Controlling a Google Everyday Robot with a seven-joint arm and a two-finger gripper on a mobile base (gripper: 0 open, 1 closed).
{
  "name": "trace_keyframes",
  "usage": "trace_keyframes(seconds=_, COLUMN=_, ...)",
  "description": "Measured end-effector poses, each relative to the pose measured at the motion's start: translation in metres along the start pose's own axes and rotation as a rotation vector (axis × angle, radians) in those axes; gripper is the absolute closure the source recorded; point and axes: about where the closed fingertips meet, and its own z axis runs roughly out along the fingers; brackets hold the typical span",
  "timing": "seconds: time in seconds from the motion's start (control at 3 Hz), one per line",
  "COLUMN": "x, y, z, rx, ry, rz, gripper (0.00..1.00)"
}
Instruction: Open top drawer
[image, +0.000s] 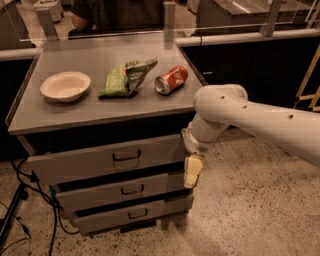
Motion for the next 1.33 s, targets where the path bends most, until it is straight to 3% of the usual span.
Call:
trace_keyframes(seconds=0.33, x=-0.003, y=0.006, z=-0.006, rx=0.0, ry=-0.011, rz=0.016, gripper=0.0)
trace_keyframes(seconds=0.67, x=0.005, y=0.058, z=-0.038, rx=-0.014, ry=-0.012, rz=0.114, gripper=0.0)
trace_keyframes(seconds=1.0, x=0.028, y=0.135, z=-0.075, rx=-0.033, ry=0.059, rz=0.185, gripper=0.0)
trace_keyframes(seconds=1.33, x=0.029, y=0.139, z=-0.082, rx=-0.015, ry=0.072, rz=0.182, gripper=0.0)
